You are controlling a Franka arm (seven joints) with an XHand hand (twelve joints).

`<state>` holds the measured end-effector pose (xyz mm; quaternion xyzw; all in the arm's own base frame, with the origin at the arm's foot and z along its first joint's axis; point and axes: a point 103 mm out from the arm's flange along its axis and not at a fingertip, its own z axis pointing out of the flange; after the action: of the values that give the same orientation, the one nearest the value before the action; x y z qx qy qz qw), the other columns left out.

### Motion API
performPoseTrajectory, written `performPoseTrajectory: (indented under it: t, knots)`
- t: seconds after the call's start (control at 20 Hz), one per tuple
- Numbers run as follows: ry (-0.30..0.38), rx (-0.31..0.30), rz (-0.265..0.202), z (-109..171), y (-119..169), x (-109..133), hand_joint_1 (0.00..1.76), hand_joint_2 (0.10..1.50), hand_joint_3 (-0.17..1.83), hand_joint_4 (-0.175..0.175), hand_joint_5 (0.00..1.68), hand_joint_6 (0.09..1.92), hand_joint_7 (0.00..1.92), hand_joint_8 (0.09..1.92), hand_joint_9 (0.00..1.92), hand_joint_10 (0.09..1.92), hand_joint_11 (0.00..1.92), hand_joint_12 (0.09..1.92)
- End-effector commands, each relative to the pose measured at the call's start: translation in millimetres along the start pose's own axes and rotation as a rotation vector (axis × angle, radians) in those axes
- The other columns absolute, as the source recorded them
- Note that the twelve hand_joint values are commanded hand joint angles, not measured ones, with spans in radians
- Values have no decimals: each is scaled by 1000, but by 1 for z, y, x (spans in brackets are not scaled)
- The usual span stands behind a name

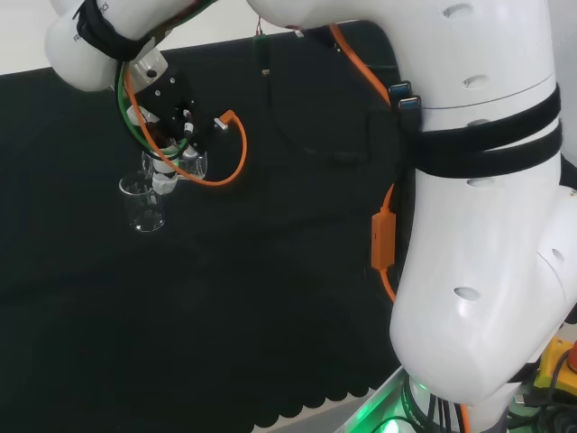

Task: Pour the water from the handheld beaker into the one on the table.

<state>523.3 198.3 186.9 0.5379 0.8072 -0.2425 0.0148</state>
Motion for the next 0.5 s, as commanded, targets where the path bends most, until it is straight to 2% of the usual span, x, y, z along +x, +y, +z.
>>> performPoseTrajectory:
  t: [0.05,0.5]
  knots:
    - [-20,14,0,-2,0,4,1149,662,550,175,1440,311,1760,87,1656,87,1286,808]
    - [-63,39,10,-5,0,6,1148,663,550,175,1440,310,1760,87,1657,87,1287,805]
